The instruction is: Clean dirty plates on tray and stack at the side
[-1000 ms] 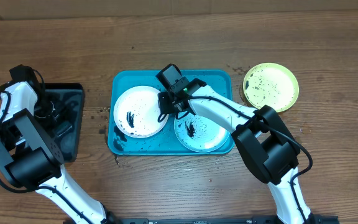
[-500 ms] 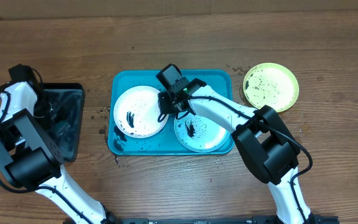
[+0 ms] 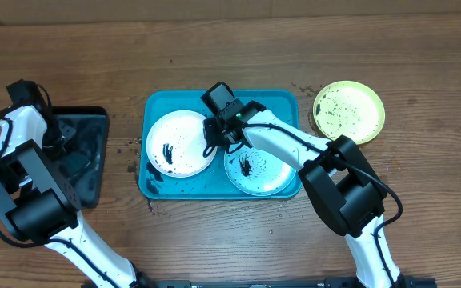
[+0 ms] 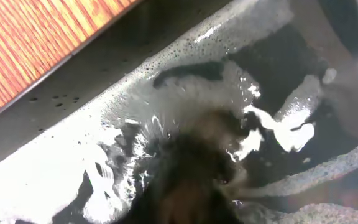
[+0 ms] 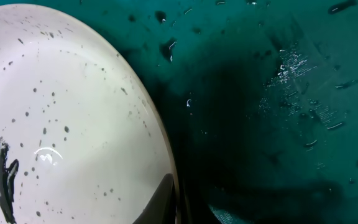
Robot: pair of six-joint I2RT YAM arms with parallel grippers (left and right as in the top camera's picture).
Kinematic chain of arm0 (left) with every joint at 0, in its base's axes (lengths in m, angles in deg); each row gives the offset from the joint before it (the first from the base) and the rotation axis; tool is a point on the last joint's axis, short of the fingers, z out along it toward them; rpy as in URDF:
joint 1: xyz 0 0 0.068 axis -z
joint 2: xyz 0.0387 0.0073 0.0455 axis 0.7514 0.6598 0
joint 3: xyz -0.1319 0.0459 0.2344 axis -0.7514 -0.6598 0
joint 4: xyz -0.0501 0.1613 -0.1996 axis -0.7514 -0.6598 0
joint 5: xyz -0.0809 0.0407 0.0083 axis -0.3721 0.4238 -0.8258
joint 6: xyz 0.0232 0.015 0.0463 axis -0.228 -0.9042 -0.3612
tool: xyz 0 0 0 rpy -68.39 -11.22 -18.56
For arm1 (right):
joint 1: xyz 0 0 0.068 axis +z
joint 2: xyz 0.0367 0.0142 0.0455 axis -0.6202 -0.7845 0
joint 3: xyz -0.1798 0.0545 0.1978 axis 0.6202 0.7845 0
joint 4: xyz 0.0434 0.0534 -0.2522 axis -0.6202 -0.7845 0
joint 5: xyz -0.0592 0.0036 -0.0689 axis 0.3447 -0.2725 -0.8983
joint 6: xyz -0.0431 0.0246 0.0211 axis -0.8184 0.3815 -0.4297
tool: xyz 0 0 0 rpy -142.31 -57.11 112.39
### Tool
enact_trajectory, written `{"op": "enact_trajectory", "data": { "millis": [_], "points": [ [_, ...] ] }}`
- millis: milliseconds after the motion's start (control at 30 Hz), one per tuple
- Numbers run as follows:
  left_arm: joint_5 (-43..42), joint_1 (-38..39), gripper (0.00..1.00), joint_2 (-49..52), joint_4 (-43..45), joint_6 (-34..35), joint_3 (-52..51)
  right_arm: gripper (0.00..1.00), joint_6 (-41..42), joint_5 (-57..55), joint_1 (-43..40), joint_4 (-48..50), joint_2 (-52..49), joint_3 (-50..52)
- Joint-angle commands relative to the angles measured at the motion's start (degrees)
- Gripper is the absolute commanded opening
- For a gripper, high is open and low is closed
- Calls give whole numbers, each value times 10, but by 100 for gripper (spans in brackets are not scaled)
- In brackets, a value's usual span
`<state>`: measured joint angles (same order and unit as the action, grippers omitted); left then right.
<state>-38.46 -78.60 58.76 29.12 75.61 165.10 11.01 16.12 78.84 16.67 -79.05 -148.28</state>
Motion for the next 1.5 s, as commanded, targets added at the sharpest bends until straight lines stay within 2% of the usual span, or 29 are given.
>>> {"op": "enact_trajectory", "data": {
  "millis": [0, 100, 133, 167, 200, 233, 467, 667, 767, 867, 967, 1067, 1133, 1167, 1200, 1233, 1267, 1467],
  "points": [
    [7, -2, 4, 10, -4, 0, 1, 4, -2, -6, 0, 2, -11, 3],
    [7, -2, 5, 10, -8, 0, 1, 4, -2, -6, 0, 2, -11, 3],
    [4, -2, 20, 10, -11, 0, 1, 4, -2, -6, 0, 2, -11, 3],
    [0, -1, 52, 10, -15, 0, 1, 4, -2, -6, 0, 2, -11, 3],
    [-10, -1, 92, 10, -23, 0, 1, 4, -2, -6, 0, 2, -11, 3],
    [-17, -1, 100, 10, -29, 0, 1, 4, -2, -6, 0, 2, -11, 3],
    [-111, -1, 100, 10, -106, 0, 1, 4, -2, -6, 0, 2, -11, 3],
    [-127, -1, 99, 10, -142, 0, 1, 4, -2, -6, 0, 2, -11, 3],
    [-126, -1, 80, 10, -141, 0, 1, 4, -2, -6, 0, 3, -11, 3],
    [-126, -1, 47, 10, -137, 0, 1, 4, -2, -6, 0, 2, -11, 3],
    [-122, -1, 19, 10, -132, 0, 1, 4, -2, -6, 0, 2, -11, 3],
    [-110, -1, 5, 10, -130, 0, 1, 4, -2, -6, 0, 2, -11, 3],
    [-98, -1, 4, 10, -127, 0, 1, 4, -2, -6, 0, 2, -11, 3],
    [-93, -1, 9, 10, -123, 0, 1, 4, -2, -6, 0, 2, -11, 3],
    [-82, -1, 38, 10, -116, 0, 1, 4, -2, -6, 0, 2, -11, 3],
    [-75, -1, 79, 10, -108, 0, 1, 4, -2, -6, 0, 2, -11, 3],
    [-67, -1, 100, 10, -101, 0, 1, 4, -2, -6, 0, 2, -11, 3],
    [-27, -2, 100, 10, -49, 0, 1, 4, -2, -6, 0, 2, -11, 3]
  ]
}}
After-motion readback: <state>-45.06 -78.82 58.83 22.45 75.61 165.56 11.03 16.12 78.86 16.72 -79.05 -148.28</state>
